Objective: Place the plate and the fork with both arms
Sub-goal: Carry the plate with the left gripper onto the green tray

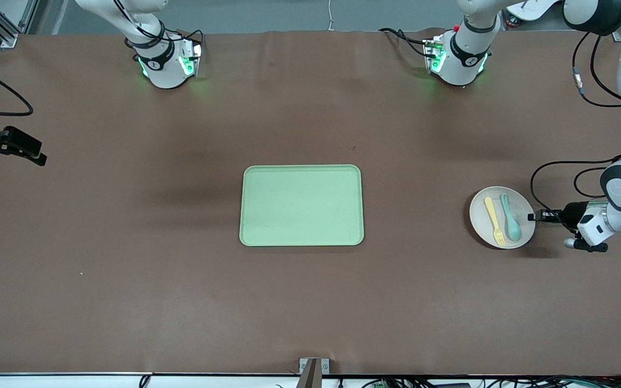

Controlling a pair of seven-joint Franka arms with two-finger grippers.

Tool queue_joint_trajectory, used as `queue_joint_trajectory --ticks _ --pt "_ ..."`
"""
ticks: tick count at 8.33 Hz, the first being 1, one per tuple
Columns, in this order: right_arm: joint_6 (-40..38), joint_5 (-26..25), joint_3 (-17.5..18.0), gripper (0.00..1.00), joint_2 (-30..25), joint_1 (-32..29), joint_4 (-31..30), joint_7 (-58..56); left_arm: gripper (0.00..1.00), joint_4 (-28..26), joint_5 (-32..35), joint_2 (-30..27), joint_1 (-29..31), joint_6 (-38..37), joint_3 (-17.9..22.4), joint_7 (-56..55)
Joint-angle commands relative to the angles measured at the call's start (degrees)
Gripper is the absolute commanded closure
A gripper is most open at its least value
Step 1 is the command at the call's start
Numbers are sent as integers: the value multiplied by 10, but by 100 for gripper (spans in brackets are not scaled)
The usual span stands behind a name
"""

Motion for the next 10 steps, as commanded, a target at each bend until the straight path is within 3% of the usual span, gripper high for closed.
queue_joint_trajectory --ticks 1,6,8,10 --pt "19 2 2 0 -7 4 -11 8 100 -5 7 -9 -3 -3 0 3" --pt "14 2 2 0 -8 3 -11 8 100 2 30 -65 -31 -10 -16 -3" --pt "17 2 2 0 -8 2 -11 8 100 3 30 -88 -30 -11 -74 -45" --pt "26 2 2 0 -7 5 -10 8 100 14 30 -89 -31 -11 -155 -169"
